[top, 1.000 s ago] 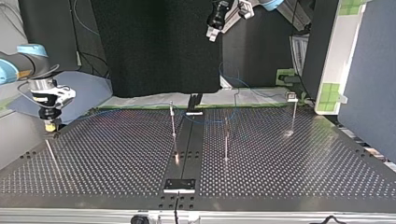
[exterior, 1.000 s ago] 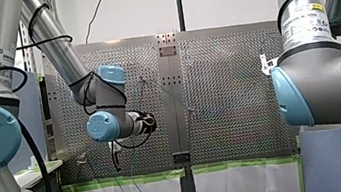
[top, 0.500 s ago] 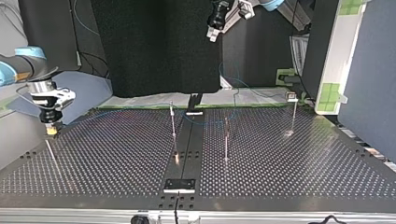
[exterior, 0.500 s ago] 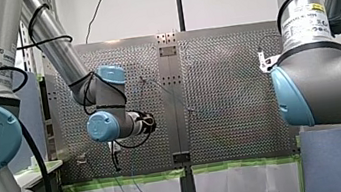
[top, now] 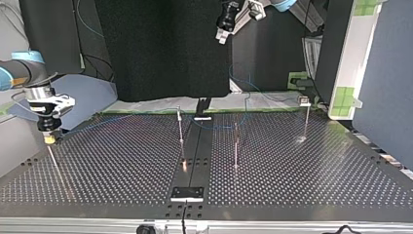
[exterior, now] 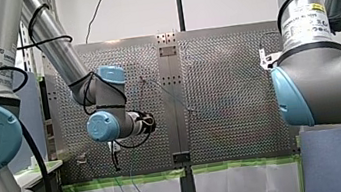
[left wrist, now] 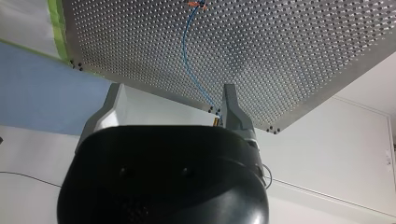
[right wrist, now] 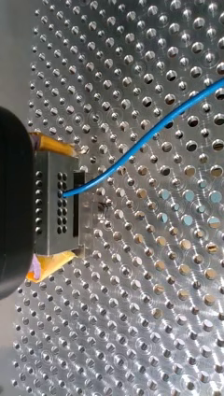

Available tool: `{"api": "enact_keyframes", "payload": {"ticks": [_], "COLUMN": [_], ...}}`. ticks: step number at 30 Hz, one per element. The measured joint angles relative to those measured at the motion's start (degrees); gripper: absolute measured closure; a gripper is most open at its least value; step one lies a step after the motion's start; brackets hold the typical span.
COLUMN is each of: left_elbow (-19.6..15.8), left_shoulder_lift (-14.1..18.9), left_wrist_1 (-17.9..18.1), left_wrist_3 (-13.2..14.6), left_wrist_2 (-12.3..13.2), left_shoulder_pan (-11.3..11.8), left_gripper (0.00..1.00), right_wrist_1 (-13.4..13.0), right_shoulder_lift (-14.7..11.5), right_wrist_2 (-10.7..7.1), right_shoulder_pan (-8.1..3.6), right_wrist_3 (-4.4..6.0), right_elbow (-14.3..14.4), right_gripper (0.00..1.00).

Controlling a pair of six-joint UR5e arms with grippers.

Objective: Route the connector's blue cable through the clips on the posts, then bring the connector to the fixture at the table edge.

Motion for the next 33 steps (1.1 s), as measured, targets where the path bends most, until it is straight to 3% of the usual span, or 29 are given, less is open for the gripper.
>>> {"api": "enact_keyframes", "payload": {"ticks": [10,33], "left_elbow": [0.00,0.00], "left_shoulder_lift": [0.01,-0.01], "left_wrist_1": [-0.06,0.00], "left_wrist_3": [0.00,0.00], "left_wrist_2": [-0.05,-0.05], "left_shoulder_pan": [0.01,0.10], "left_gripper": [0.00,0.00], "right_wrist_1": [-0.56,-1.40], "right_shoulder_lift": [0.02,0.76], "right_wrist_2": [-0.54,-1.50], "right_shoulder_pan": [-0.04,-0.11], "right_wrist_3": [0.67,1.10], "right_elbow": [-0.26,-0.14], "right_gripper": [1.00,1.00]}}
